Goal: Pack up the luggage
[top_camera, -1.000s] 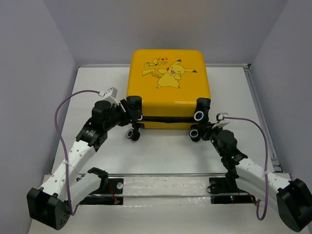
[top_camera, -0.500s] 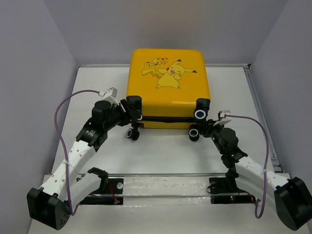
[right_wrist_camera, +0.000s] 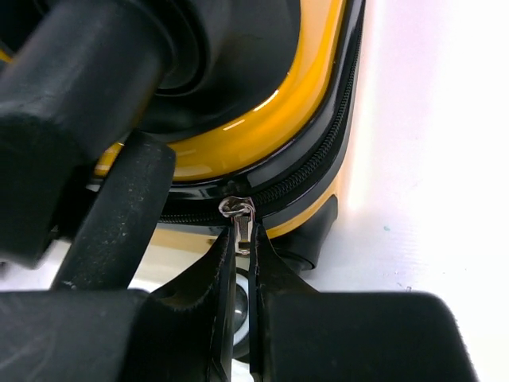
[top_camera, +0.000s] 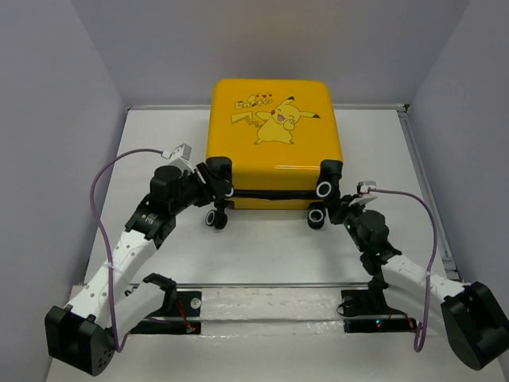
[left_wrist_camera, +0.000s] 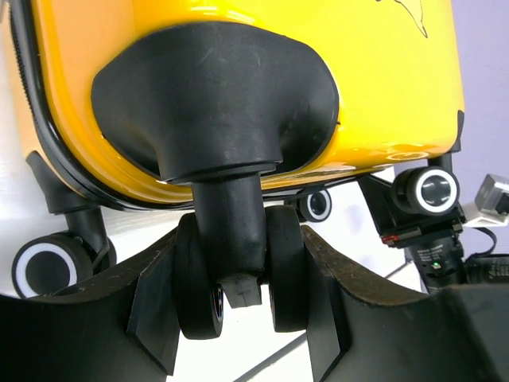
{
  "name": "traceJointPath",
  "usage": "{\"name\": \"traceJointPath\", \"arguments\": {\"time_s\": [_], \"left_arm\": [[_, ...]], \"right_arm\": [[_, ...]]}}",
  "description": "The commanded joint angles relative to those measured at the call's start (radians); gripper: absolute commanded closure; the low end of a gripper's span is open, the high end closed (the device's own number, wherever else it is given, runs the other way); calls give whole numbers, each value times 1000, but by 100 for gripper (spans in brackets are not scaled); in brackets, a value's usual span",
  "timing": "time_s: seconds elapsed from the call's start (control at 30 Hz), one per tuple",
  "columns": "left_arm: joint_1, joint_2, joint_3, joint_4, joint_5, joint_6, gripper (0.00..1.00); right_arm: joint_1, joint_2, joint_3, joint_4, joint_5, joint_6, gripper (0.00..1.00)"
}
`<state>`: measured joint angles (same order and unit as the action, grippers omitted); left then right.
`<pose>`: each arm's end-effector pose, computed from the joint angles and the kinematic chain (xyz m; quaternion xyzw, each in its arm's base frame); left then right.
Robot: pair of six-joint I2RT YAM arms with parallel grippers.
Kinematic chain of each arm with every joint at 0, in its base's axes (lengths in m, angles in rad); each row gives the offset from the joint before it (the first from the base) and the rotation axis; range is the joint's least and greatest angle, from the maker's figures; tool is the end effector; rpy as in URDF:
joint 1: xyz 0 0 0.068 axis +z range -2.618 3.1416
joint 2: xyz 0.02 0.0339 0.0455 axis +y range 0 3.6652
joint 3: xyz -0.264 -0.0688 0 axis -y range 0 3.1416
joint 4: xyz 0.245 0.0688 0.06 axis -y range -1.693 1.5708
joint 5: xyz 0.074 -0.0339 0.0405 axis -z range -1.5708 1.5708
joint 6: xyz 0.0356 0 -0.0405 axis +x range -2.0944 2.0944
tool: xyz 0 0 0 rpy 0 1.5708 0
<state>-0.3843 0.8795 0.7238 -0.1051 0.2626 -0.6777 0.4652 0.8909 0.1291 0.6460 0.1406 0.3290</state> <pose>0.1891 -0.0865 0.3102 -0.0360 0.7894 -0.3954 0.4682 0.1642 0.0768 0.1805 -0.0041 0.7464 0.2082 0.6320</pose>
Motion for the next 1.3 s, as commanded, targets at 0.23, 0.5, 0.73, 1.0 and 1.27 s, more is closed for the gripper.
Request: {"name": "traceJointPath", "arguments": {"time_s": [0.23,0.5,0.73,1.0,1.27], "left_arm": [[-47,-62,-1,495,196,-77,94],[-136,-37,2,521,152,-91,94],[-199,-13,15,525,139,-85,94],[-202,-14,103,437,107,-30,94],[-199,-13,118,420,84,-23,94]], "right_arm": [[387,250,41,276,381,-103,93],[627,653,262,445,554,-145,93],[708,807,473,445,296,-50,93],[852,757,589,324,212,-53,93],[802,381,371,-5,373,17,93]]}}
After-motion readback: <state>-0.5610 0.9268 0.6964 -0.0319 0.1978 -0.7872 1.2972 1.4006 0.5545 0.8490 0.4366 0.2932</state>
